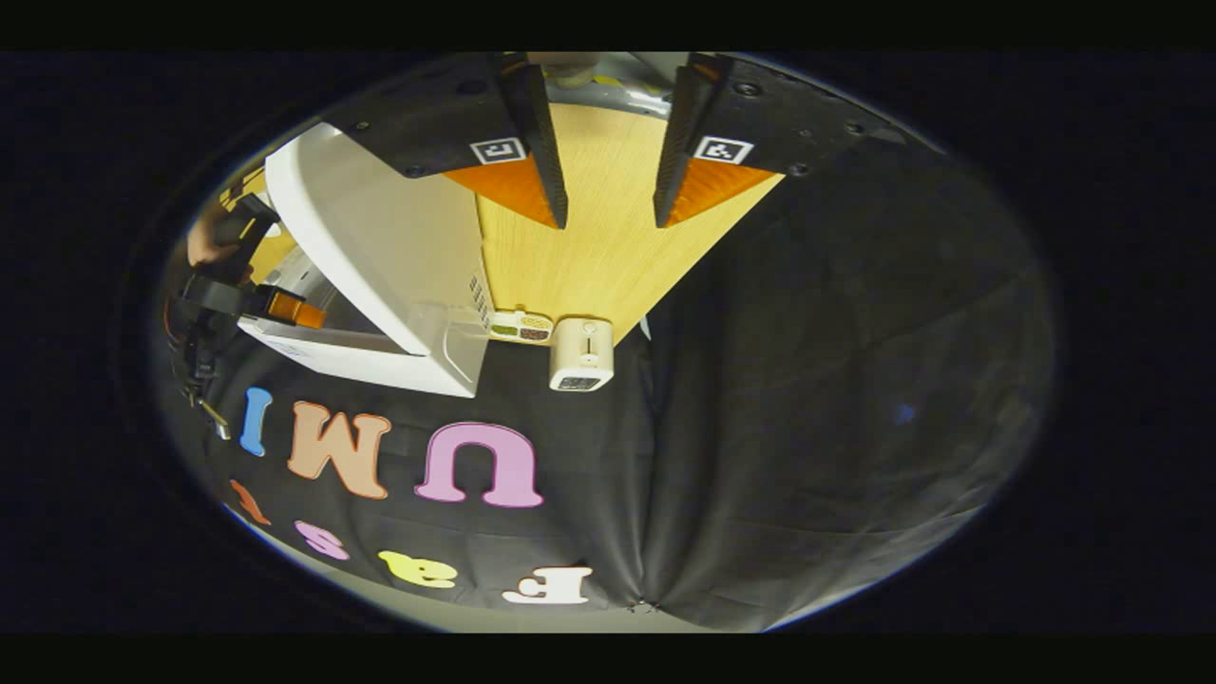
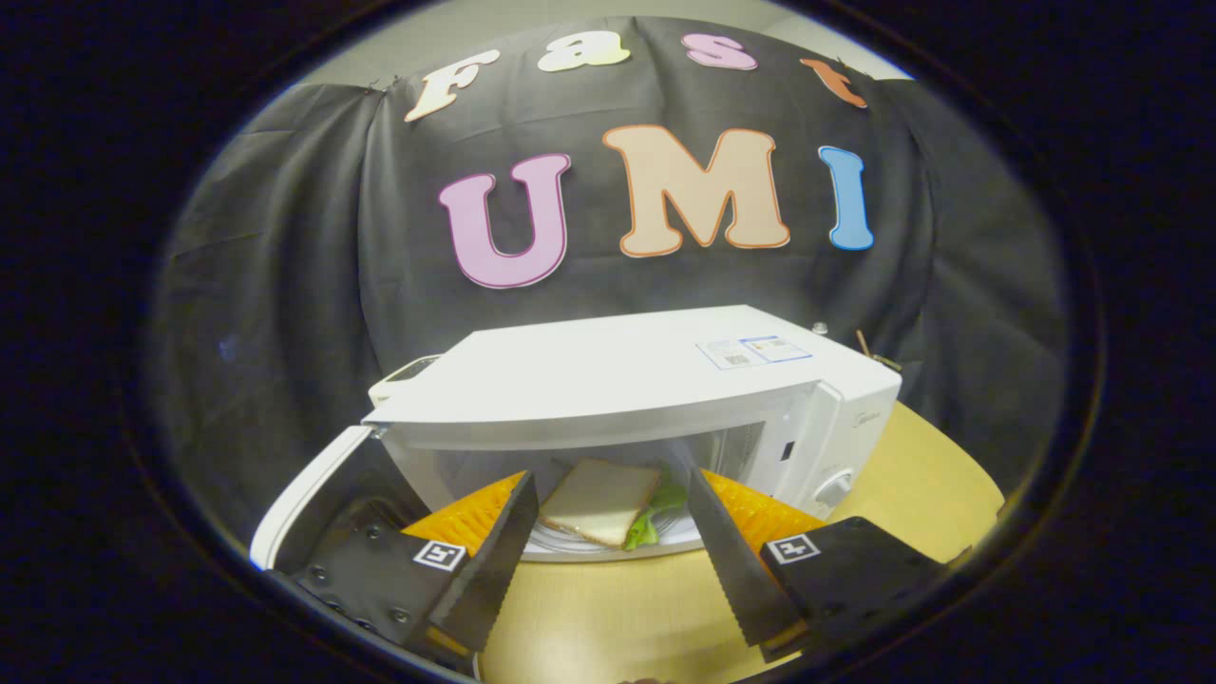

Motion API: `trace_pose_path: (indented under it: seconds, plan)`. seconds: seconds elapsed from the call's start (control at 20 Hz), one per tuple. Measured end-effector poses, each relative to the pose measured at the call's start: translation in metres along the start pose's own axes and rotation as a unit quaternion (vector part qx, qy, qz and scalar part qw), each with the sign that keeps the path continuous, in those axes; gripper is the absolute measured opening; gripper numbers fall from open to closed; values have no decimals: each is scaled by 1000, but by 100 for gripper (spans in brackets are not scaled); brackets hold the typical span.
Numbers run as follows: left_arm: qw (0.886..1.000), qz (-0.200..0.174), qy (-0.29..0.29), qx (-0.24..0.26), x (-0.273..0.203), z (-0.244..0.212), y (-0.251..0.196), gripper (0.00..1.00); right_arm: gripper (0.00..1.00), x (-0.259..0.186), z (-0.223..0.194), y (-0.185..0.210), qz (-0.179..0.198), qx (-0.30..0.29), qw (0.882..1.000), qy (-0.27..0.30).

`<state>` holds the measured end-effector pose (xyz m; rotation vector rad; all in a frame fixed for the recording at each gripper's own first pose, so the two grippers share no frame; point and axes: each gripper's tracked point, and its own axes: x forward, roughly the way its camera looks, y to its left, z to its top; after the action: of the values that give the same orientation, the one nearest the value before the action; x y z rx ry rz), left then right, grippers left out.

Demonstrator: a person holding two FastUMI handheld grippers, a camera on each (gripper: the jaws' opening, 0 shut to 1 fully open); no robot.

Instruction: Open the microwave oven with the left hand, put the food in, and close the microwave oven.

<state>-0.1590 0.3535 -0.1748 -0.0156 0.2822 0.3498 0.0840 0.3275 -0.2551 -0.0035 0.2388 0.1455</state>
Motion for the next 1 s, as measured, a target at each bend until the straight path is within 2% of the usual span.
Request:
trace_pose_path:
  seconds: [0.05, 0.1, 0.15, 0.4, 0.5, 0.75, 0.8, 1.0]
  plan:
    - [1000, -4, 0, 6, -1, 0, -2, 44, 98, -9, 4, -3, -4, 1, 1000, -3]
    - [1000, -10, -1, 11, -2, 1, -5, 38, 92, -18, 5, -6, -9, 2, 1000, -4]
    - [1000, -17, 0, 16, -2, 1, -8, 31, 98, -26, 7, -10, -12, 1, 1000, -5]
    - [998, -48, 6, 31, -7, -5, -25, 6, 98, -71, 13, -40, -46, -8, 999, -13]
    - [997, -64, 11, 33, -9, -8, -36, 0, 98, -89, 12, -53, -64, -9, 998, -16]
    - [992, -113, 25, 50, -12, -20, -63, 2, 98, -132, -9, -79, -109, 13, 994, -6]
    - [990, -124, 26, 55, -12, -22, -67, 0, 92, -139, -14, -86, -121, 19, 992, -5]
    - [982, -167, 26, 81, -12, -25, -90, 0, 92, -163, -36, -94, -154, 43, 987, 10]
